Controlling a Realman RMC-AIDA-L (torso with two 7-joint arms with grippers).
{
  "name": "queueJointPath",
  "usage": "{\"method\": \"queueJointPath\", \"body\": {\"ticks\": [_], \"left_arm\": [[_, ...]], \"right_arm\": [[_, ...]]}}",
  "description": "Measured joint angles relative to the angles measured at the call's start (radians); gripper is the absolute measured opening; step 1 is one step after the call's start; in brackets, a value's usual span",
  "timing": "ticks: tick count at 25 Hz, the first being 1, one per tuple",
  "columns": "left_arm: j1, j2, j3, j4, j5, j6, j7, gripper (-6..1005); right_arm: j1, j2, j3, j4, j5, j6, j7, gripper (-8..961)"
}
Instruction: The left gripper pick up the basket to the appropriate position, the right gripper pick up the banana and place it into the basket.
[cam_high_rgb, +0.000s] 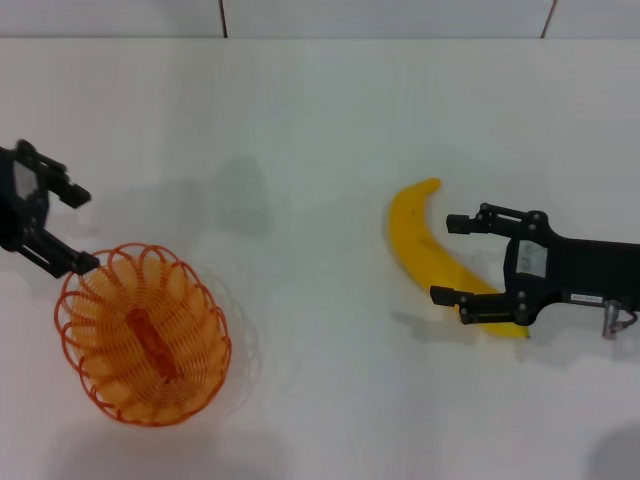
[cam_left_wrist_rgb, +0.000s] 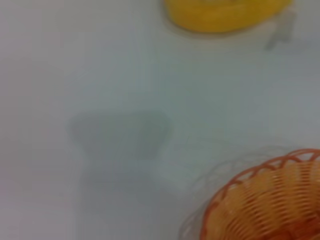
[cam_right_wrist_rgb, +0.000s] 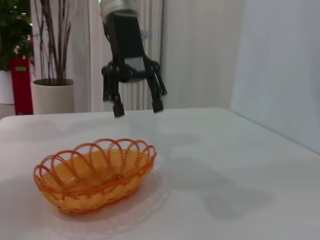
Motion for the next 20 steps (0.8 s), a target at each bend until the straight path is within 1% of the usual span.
{"method": "queueJointPath", "body": {"ticks": [2, 4, 6, 8, 9, 15, 18, 20], "left_arm": [[0.000, -0.027, 0.005, -0.001, 0.028, -0.016, 0.032, 885], [-0.001, -0.065, 0.010, -0.003, 0.084, -0.052, 0.066, 885], [-0.003, -0.113, 0.016, -0.004, 0.150, -0.108, 0.098, 885], [-0.003, -0.138, 0.038, -0.004, 0.182, -0.152, 0.112, 884], [0.000, -0.146, 0.068, -0.005, 0.180, -0.174, 0.111, 884], [0.007, -0.144, 0.170, -0.016, 0.080, -0.225, 0.111, 883], [0.007, -0.144, 0.216, -0.031, 0.076, -0.246, 0.101, 883], [0.009, -0.144, 0.226, -0.039, 0.077, -0.259, 0.093, 883]], "right_arm": [[0.007, 0.000, -0.005, 0.006, 0.000, 0.000, 0.003, 881], [0.008, 0.000, -0.005, 0.011, 0.000, -0.001, 0.004, 881], [0.009, 0.000, -0.005, 0.011, 0.000, -0.001, 0.004, 881], [0.008, 0.000, -0.005, 0.011, 0.000, -0.001, 0.005, 881], [0.008, 0.000, -0.005, 0.011, 0.000, 0.001, 0.007, 881], [0.007, 0.002, -0.005, 0.010, -0.001, 0.006, 0.022, 881], [0.009, 0.002, -0.005, 0.010, -0.001, 0.009, 0.027, 881], [0.008, 0.001, -0.005, 0.010, -0.001, 0.009, 0.027, 881]]}}
